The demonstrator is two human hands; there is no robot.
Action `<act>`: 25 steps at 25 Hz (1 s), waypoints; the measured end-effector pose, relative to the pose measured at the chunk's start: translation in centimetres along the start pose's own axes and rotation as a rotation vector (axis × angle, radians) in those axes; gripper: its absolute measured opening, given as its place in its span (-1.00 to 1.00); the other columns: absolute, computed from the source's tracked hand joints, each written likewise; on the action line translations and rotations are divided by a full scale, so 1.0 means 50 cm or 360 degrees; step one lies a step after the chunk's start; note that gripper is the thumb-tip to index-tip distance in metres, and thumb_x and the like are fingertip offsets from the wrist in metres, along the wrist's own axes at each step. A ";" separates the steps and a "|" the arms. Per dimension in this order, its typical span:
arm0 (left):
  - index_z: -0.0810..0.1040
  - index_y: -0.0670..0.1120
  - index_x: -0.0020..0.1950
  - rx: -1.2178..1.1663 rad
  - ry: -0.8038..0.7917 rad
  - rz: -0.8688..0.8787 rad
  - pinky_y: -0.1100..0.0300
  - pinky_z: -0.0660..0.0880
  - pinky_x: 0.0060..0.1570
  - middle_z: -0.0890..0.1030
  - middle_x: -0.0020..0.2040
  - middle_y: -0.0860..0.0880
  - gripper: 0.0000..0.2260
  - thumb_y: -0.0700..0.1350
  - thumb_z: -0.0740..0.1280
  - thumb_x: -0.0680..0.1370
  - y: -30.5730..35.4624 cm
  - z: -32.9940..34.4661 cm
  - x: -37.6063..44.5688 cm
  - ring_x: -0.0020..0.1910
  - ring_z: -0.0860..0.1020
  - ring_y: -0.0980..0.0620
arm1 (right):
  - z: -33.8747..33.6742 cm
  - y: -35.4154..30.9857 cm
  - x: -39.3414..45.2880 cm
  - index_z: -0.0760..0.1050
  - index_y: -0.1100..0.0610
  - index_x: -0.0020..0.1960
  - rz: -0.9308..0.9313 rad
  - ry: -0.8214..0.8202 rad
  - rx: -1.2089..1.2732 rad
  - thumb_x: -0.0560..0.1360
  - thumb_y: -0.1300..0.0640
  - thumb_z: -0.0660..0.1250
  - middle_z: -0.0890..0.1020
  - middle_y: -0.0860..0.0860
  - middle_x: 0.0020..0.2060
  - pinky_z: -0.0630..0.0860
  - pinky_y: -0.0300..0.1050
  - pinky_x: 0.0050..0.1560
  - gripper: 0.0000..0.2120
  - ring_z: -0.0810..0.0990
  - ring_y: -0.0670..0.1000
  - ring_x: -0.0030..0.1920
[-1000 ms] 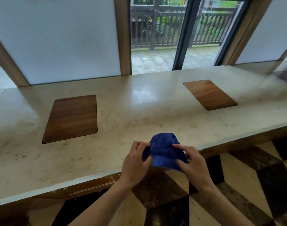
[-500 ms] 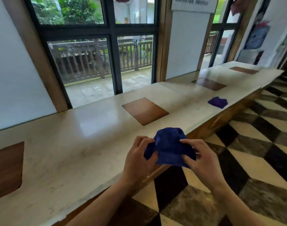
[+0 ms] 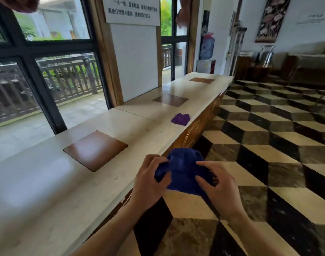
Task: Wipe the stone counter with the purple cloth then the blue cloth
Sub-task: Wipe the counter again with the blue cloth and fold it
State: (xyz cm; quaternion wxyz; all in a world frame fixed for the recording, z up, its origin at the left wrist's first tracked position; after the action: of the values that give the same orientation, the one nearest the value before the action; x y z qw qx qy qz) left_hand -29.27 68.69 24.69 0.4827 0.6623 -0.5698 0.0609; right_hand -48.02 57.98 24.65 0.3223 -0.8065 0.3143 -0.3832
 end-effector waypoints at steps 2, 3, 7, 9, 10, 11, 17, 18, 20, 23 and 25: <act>0.49 0.04 0.18 -0.0059 -0.0018 0.0035 0.41 0.45 -0.08 0.47 0.12 0.08 -0.77 0.01 0.29 0.53 -0.012 0.035 0.035 0.02 0.51 0.15 | -0.007 0.032 0.032 0.54 -0.15 0.21 0.0034 0.0050 -0.0054 0.47 0.11 0.46 0.53 -0.32 0.12 0.43 -0.47 -0.05 -0.65 0.48 -0.33 0.11; 0.48 0.07 0.18 -0.0082 -0.0019 0.0053 0.39 0.47 -0.08 0.47 0.12 0.08 -0.77 0.01 0.28 0.53 -0.022 0.051 0.055 0.02 0.52 0.13 | -0.008 0.046 0.053 0.54 -0.15 0.22 0.0037 0.0064 -0.0078 0.47 0.11 0.46 0.53 -0.32 0.11 0.44 -0.46 -0.06 -0.65 0.49 -0.32 0.10; 0.45 0.15 0.19 -0.0117 0.0002 0.0045 0.18 0.58 -0.06 0.48 0.14 0.10 -0.77 0.06 0.25 0.54 -0.102 0.099 0.150 0.05 0.53 0.08 | 0.027 0.082 0.166 0.51 -0.18 0.22 0.0003 0.0062 -0.0147 0.49 0.13 0.45 0.50 -0.35 0.09 0.46 -0.45 -0.04 -0.63 0.50 -0.29 0.08; 0.46 0.13 0.19 -0.0155 0.0041 0.0036 0.08 0.60 -0.07 0.48 0.14 0.11 -0.78 0.07 0.26 0.55 -0.156 0.111 0.214 0.05 0.53 0.05 | 0.051 0.092 0.245 0.51 -0.15 0.23 -0.0046 0.0086 -0.0174 0.48 0.14 0.45 0.49 -0.36 0.09 0.47 -0.46 -0.04 -0.63 0.51 -0.29 0.08; 0.47 0.12 0.19 -0.0175 0.0061 0.0032 0.07 0.61 -0.07 0.48 0.14 0.11 -0.78 0.07 0.26 0.55 -0.180 0.115 0.245 0.04 0.54 0.04 | 0.062 0.094 0.284 0.52 -0.13 0.23 -0.0065 0.0083 -0.0191 0.48 0.14 0.45 0.48 -0.36 0.09 0.47 -0.47 -0.03 -0.63 0.51 -0.29 0.09; 0.48 0.12 0.19 -0.0186 0.0067 0.0032 0.07 0.60 -0.07 0.48 0.14 0.12 -0.78 0.06 0.27 0.55 -0.205 0.120 0.277 0.04 0.54 0.03 | 0.075 0.099 0.324 0.52 -0.12 0.23 -0.0074 0.0072 -0.0200 0.48 0.15 0.45 0.47 -0.36 0.10 0.46 -0.47 -0.03 -0.63 0.50 -0.30 0.09; 0.50 0.07 0.19 -0.0226 0.0088 0.0054 0.23 0.58 -0.06 0.49 0.14 0.16 -0.78 0.01 0.29 0.54 -0.320 0.170 0.438 0.04 0.53 0.06 | 0.122 0.149 0.499 0.54 -0.05 0.22 -0.0074 0.0091 -0.0163 0.49 0.21 0.44 0.51 -0.30 0.11 0.47 -0.45 0.00 -0.65 0.51 -0.27 0.11; 0.50 0.08 0.19 -0.0243 0.0082 0.0060 0.21 0.60 -0.07 0.49 0.14 0.15 -0.78 0.01 0.28 0.55 -0.333 0.184 0.459 0.05 0.53 0.05 | 0.126 0.159 0.526 0.54 -0.04 0.22 -0.0082 0.0107 -0.0160 0.49 0.22 0.44 0.51 -0.29 0.11 0.46 -0.45 0.02 -0.65 0.51 -0.26 0.12; 0.49 0.10 0.19 -0.0256 0.0079 0.0066 0.16 0.62 -0.07 0.49 0.14 0.16 -0.78 0.04 0.27 0.56 -0.364 0.215 0.503 0.06 0.53 0.05 | 0.135 0.189 0.579 0.53 -0.06 0.22 -0.0060 0.0113 -0.0154 0.50 0.22 0.44 0.50 -0.31 0.11 0.44 -0.47 0.05 -0.65 0.50 -0.28 0.14; 0.49 0.11 0.19 -0.0274 0.0069 0.0039 0.19 0.61 -0.05 0.46 0.12 0.26 -0.78 0.04 0.27 0.55 -0.403 0.275 0.579 0.07 0.52 0.09 | 0.133 0.239 0.657 0.51 -0.11 0.21 -0.0040 0.0125 -0.0149 0.50 0.19 0.43 0.49 -0.32 0.09 0.49 -0.41 -0.02 -0.65 0.53 -0.24 0.10; 0.51 0.07 0.18 -0.0273 0.0059 0.0061 0.26 0.58 -0.06 0.43 0.12 0.32 -0.78 0.02 0.28 0.54 -0.417 0.322 0.632 0.07 0.52 0.12 | 0.122 0.283 0.714 0.49 -0.16 0.19 -0.0012 0.0159 -0.0182 0.49 0.17 0.44 0.49 -0.33 0.06 0.47 -0.37 -0.07 -0.64 0.56 -0.21 0.05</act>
State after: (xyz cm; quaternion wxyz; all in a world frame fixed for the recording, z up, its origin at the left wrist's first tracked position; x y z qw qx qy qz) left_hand -9.02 32.86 24.27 0.5467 0.6063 -0.5765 0.0334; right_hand -28.53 24.38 25.68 0.2583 -0.8046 0.3483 -0.4057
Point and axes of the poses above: each hand's wrist, its own x-axis towards the middle knuckle, its own z-axis out of the palm, y = z × x, the point moved 7 cm from there along x, towards the middle knuckle
